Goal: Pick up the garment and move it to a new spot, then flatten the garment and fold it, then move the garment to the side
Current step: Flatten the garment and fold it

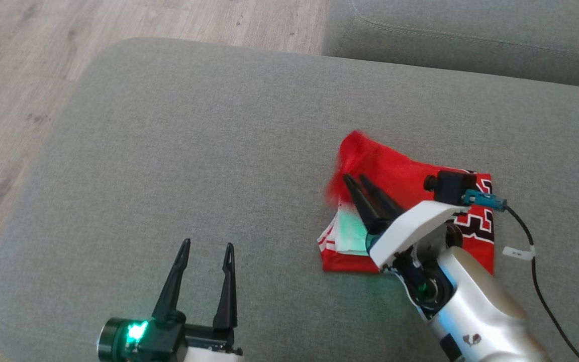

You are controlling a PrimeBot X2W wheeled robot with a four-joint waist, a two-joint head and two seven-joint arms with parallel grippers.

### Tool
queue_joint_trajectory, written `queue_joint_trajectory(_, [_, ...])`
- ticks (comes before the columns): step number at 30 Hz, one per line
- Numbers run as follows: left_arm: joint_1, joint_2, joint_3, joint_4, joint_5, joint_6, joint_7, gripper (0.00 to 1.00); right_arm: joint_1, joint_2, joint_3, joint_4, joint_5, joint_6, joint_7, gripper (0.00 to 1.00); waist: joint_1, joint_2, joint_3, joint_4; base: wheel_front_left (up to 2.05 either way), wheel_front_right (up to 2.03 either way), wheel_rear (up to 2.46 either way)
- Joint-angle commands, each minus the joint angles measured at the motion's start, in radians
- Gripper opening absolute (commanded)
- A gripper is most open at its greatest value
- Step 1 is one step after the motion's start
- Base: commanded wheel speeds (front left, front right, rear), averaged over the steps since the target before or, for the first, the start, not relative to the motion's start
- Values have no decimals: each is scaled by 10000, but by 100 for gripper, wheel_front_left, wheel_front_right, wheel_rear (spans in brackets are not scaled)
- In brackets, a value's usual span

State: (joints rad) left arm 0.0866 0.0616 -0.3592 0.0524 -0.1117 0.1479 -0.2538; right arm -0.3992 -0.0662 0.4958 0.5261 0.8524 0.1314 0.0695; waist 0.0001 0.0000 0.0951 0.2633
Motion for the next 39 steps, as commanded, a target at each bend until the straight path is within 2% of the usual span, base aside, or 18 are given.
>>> queue_joint_trajectory(1, [-475, -104, 226, -255, 64, -22, -80, 100, -532, 159, 288, -282, 300, -7, -464, 100, -1, 0, -11, 10, 0, 0, 0])
queue_joint_trajectory(5, [-437, -107, 288, -220, 65, -33, -80, 100, -616, 153, 34, -139, 184, -7, -1111, 100, -1, 0, -115, 30, 0, 0, 0])
queue_joint_trajectory(8, [-379, -107, 368, -212, 72, -27, -80, 100, -496, -83, -309, -129, -109, -7, -1437, 100, -1, 0, -220, 18, 0, 0, 0])
queue_joint_trajectory(15, [16, -98, 767, -52, 24, -66, -80, 100, 766, -1382, -1819, -197, -1034, -7, -2916, 100, -1, 0, -940, -164, 0, 0, 0])
queue_joint_trajectory(18, [305, -92, 1008, 1, -75, -49, -80, 100, 1520, -1582, -2493, -292, -1566, -7, -3224, 100, -1, 0, -1297, -391, 0, 0, 0])
queue_joint_trajectory(24, [673, -80, 1408, 92, -107, -63, -80, 100, 2889, -1470, -3443, -1593, -3425, -7, -3307, 100, -1, 0, -1687, -922, 0, 0, 0])
queue_joint_trajectory(29, [966, -68, 1717, 339, -100, -164, -80, 100, 4099, -993, -3722, -2624, -4890, -7, -3310, 100, -1, 0, -2124, -1222, 0, 0, 0])
queue_joint_trajectory(39, [1421, -65, 2060, 657, 26, -575, -80, 100, 5414, -415, -3762, -3286, -6406, -7, -3312, 100, -1, 0, -2578, -1606, 0, 0, 0])
